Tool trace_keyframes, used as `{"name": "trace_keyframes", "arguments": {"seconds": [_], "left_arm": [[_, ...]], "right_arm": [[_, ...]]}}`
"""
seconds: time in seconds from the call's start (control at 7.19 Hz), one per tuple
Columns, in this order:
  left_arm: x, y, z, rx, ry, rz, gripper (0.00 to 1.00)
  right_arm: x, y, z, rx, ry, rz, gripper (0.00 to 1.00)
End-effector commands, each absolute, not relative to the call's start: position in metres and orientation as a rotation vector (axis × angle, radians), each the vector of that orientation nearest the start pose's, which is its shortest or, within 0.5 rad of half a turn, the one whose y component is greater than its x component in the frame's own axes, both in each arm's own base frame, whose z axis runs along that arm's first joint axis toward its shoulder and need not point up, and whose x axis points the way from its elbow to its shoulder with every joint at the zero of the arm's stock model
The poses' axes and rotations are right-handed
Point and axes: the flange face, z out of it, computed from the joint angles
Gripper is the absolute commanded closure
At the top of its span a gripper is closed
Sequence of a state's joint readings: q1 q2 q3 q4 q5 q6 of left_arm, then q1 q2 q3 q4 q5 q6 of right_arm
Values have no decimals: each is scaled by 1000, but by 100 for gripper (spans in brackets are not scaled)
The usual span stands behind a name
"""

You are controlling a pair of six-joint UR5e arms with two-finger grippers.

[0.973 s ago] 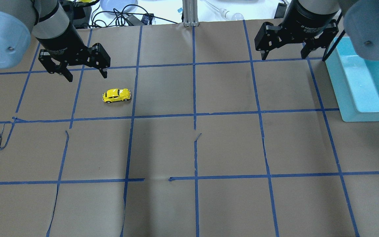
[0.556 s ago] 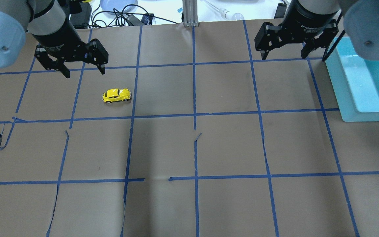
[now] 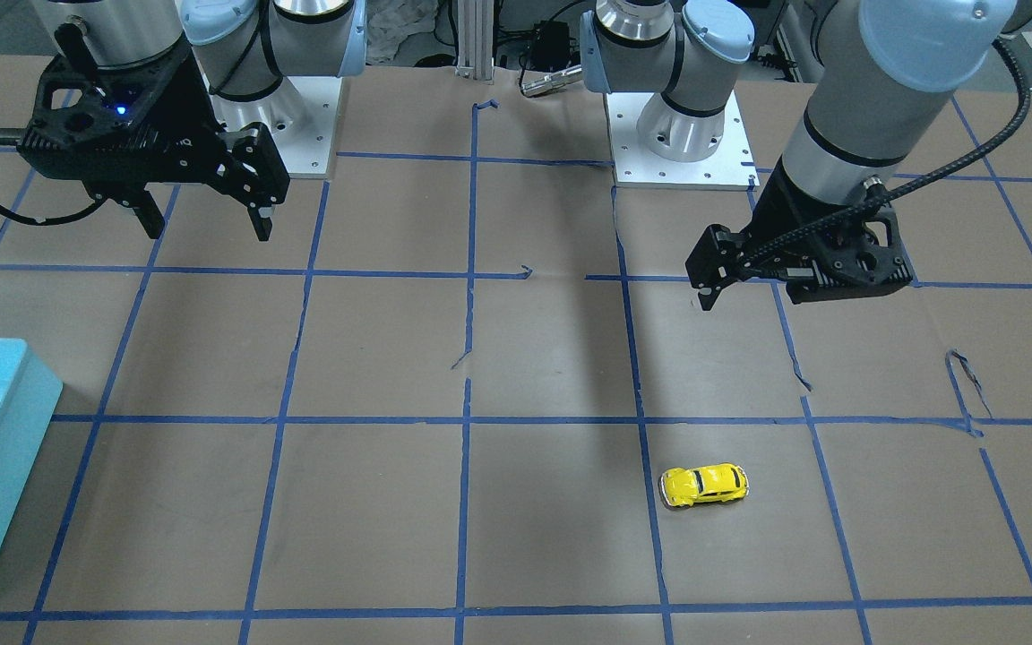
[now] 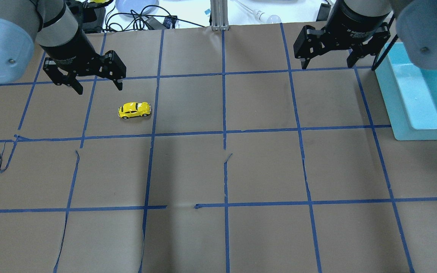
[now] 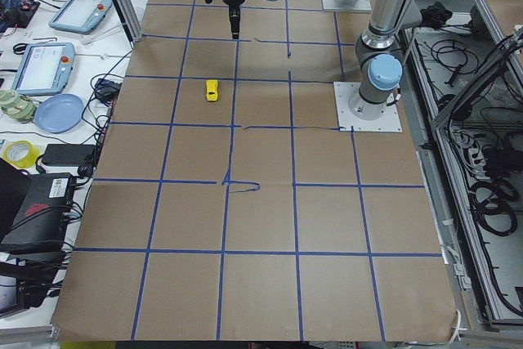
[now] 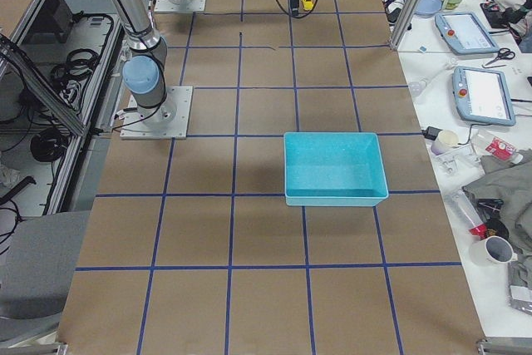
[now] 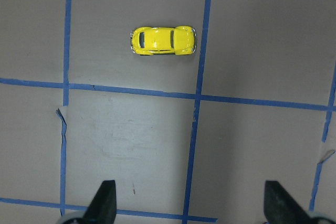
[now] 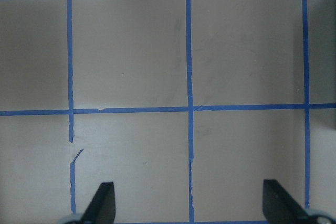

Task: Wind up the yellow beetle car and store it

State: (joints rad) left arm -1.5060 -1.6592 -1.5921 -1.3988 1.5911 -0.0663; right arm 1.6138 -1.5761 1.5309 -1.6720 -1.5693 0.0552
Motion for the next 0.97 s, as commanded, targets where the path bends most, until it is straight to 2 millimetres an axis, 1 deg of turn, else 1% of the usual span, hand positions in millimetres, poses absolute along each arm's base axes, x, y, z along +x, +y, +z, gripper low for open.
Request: {"name": "trace_keyframes", "arguments": {"seconds": [0.0,0.14,0.42,0.56,0.7,0.83], "left_arm": [[-71,-557,433,-711,3056,-160,0],[-61,-567,420,-1017,2967,-175,0],[-58,-588,369,-1389,2838,-249,0],[-58,-591,339,-1726,2665,-192,0],[-58,-590,332,-2015,2470,-172,0],[-58,-591,320,-2083,2403,-138,0]], "right_arm": [[155,-496,522,19,3124,-230,0],[155,-497,521,19,3126,-226,0],[155,-496,522,19,3126,-230,0],[155,-496,522,19,3126,-230,0],[155,-496,522,19,3126,-230,0],[155,-496,522,19,3126,-230,0]]}}
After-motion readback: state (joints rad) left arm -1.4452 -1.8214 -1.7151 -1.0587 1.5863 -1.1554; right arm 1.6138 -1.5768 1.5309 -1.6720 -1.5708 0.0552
